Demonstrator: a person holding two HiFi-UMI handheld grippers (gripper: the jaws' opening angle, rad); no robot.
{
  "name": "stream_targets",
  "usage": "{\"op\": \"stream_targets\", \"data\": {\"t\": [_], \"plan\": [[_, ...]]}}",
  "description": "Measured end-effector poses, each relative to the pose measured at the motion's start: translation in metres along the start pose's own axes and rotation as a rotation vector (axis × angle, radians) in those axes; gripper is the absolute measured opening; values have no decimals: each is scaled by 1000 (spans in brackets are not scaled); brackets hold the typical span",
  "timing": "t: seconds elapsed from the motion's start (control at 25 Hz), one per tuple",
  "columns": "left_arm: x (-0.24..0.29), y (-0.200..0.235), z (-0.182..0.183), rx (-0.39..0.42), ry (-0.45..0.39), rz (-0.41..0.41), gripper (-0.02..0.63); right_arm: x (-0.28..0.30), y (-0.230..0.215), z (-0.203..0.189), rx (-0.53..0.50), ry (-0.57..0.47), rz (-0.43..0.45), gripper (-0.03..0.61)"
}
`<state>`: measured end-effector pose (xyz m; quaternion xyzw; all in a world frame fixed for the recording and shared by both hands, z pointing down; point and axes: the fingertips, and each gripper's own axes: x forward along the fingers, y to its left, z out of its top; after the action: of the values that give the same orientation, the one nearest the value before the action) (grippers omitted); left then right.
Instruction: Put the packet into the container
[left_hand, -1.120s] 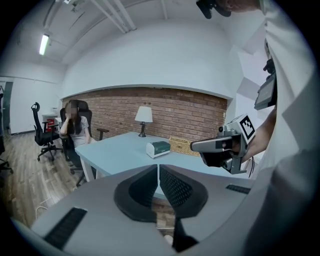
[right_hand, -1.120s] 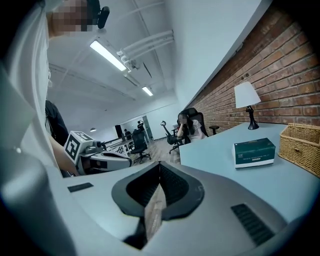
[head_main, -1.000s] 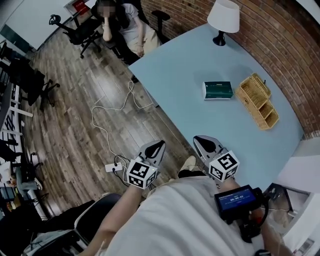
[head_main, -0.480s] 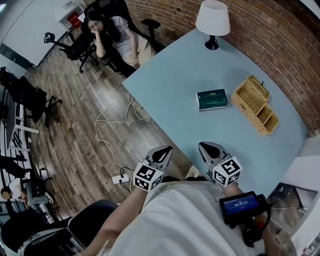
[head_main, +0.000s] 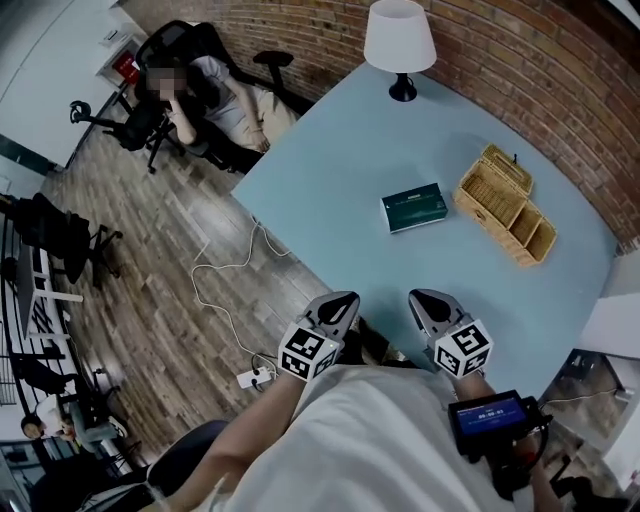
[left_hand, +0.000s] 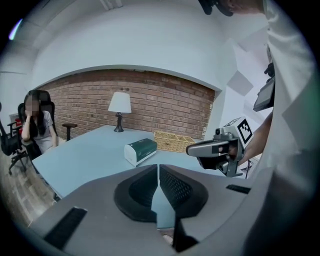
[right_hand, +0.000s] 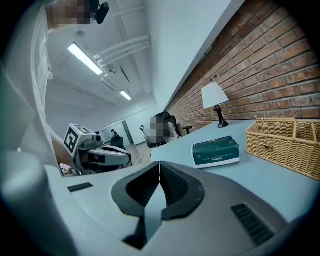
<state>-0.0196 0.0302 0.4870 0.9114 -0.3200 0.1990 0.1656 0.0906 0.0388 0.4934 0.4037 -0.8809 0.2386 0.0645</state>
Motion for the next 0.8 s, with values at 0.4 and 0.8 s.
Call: {"op": "stream_targets", "data": {"t": [0.4,0.8], "plan": [[43,18,17,71,39,-186,21,8,-28,5,25,7,-168,12],[70,52,16,95,72,-297,21,44,-53,20,-56,63,-279,12]]}}
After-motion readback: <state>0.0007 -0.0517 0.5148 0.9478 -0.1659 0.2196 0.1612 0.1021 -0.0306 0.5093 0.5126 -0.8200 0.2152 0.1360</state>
